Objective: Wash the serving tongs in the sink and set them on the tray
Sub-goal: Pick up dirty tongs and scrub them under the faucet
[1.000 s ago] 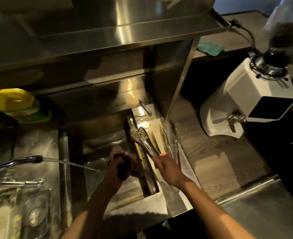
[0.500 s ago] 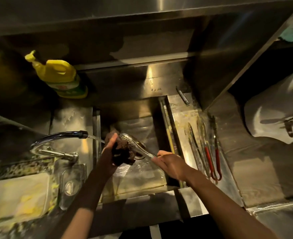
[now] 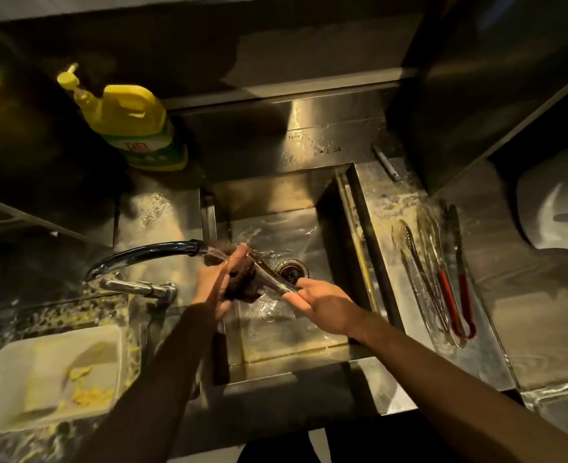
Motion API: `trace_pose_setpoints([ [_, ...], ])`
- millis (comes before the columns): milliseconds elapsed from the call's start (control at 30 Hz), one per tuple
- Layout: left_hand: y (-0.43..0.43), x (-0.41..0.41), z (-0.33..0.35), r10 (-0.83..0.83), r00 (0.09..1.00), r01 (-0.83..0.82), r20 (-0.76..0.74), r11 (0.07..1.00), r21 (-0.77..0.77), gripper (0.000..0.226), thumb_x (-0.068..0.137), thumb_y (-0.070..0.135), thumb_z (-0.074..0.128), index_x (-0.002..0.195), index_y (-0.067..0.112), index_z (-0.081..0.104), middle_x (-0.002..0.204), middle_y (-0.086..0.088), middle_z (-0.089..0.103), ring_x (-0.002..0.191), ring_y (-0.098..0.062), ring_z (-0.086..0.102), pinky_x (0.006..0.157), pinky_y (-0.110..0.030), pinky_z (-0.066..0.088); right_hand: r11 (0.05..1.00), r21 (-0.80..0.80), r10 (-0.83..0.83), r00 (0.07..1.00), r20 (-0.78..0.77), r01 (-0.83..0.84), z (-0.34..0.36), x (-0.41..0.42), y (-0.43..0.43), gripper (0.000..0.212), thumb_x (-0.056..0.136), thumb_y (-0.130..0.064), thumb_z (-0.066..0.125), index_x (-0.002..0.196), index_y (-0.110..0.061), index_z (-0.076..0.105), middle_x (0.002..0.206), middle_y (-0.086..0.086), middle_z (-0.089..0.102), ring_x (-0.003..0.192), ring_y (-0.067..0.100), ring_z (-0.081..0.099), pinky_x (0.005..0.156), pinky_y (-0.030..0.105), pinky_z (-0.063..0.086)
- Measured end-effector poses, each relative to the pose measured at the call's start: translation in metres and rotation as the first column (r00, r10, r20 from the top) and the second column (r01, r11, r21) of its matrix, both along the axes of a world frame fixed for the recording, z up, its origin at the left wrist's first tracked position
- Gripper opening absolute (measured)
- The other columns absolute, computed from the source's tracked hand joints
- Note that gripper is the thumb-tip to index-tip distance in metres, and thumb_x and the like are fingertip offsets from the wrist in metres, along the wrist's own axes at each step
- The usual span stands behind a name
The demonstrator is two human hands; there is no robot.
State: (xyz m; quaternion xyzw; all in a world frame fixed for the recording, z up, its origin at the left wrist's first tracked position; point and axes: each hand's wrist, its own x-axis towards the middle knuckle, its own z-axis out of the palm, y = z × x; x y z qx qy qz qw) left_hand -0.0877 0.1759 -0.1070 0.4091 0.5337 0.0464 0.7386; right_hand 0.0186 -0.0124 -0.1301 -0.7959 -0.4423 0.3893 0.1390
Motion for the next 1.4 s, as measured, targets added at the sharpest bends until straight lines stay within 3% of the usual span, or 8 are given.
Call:
trace_pose_setpoints([
  [167,0.015,0.0,0.005,-0.111,0.993,0.116,-0.048,0.987,0.116,0.042,0.071,0.031,0.086,0.091,0.001,0.065,0.084,-0.027,0.071,0.055,-0.032,0.067,0.05,-0.041,0.057,0.984,-0.083,0.169,0.975,0.142,-0.159,0.007,0.022,-0.001,0.057,0.103,-0.054,0.034,0.083,-0.015,0.07,0.11,0.005,0.063,0.102,0.023,0.062,0.092,0.038,0.049],
  [300,0.007,0.011,-0.006,0.177,0.983,-0.17,-0.051,0.979,0.108,0.06,0.057,0.047,0.091,0.1,0.013,0.065,0.097,-0.009,0.074,0.084,-0.028,0.073,0.081,-0.049,0.059,0.998,-0.031,0.055,0.992,0.113,-0.051,0.009,-0.001,0.017,0.057,0.104,-0.049,0.037,0.083,-0.01,0.071,0.092,0.001,0.051,0.079,0.02,0.055,0.075,0.034,0.044],
  [567,-0.036,0.016,-0.013,-0.02,0.999,0.019,-0.029,1.0,-0.024,0.036,0.07,0.033,0.086,0.095,0.01,0.075,0.09,-0.007,0.078,0.087,-0.024,0.074,0.089,-0.04,0.057,0.882,-0.038,-0.472,0.875,-0.107,0.47,-0.025,-0.051,0.048,0.028,0.102,-0.035,0.045,0.091,-0.013,0.058,0.093,0.012,0.065,0.092,0.035,0.062,0.073,0.032,0.038],
  [800,-0.027,0.008,-0.013,0.095,0.995,-0.099,0.041,0.99,0.105,0.029,0.072,0.021,0.086,0.093,0.012,0.07,0.082,-0.002,0.078,0.083,-0.025,0.074,0.087,-0.047,0.058,0.988,0.035,-0.145,0.987,-0.074,0.148,-0.013,-0.033,0.042,0.042,0.105,-0.037,0.042,0.101,-0.004,0.068,0.102,0.016,0.054,0.095,0.028,0.055,0.088,0.038,0.04],
  [900,-0.04,0.013,-0.014,0.302,0.952,-0.297,0.043,0.95,-0.095,0.044,0.071,0.032,0.085,0.103,0.009,0.068,0.095,-0.01,0.076,0.087,-0.025,0.073,0.082,-0.044,0.059,0.969,0.086,-0.228,0.973,-0.037,0.23,-0.008,-0.028,0.051,0.045,0.106,-0.036,0.039,0.087,-0.004,0.065,0.091,0.012,0.05,0.087,0.031,0.055,0.083,0.043,0.042],
  [1100,-0.026,-0.008,-0.026,0.127,0.992,-0.127,0.006,0.989,0.08,0.04,0.069,0.032,0.086,0.099,0.011,0.069,0.095,-0.011,0.076,0.09,-0.03,0.073,0.083,-0.046,0.058,0.988,0.006,-0.156,0.987,-0.036,0.156,-0.003,-0.022,0.015,0.044,0.105,-0.041,0.043,0.103,-0.004,0.067,0.1,0.013,0.057,0.092,0.028,0.059,0.083,0.037,0.044],
  [1267,-0.036,-0.001,-0.028,0.244,0.969,-0.23,0.03,0.943,-0.239,0.066,0.063,0.047,0.085,0.113,0.006,0.066,0.107,-0.015,0.074,0.097,-0.031,0.072,0.091,-0.049,0.054,0.98,0.026,-0.196,0.98,-0.023,0.197,-0.001,-0.027,0.034,0.04,0.106,-0.042,0.038,0.077,-0.018,0.053,0.089,0.005,0.049,0.081,0.022,0.052,0.076,0.033,0.039],
  [1400,-0.036,-0.003,-0.027,0.145,0.989,-0.136,0.03,0.972,-0.19,0.058,0.065,0.038,0.084,0.111,0.006,0.067,0.1,-0.014,0.075,0.086,-0.026,0.074,0.078,-0.042,0.06,0.979,0.012,-0.204,0.976,-0.074,0.205,-0.005,-0.032,0.03,0.039,0.105,-0.042,0.04,0.074,-0.019,0.048,0.087,0.004,0.048,0.08,0.022,0.052,0.076,0.035,0.039],
])
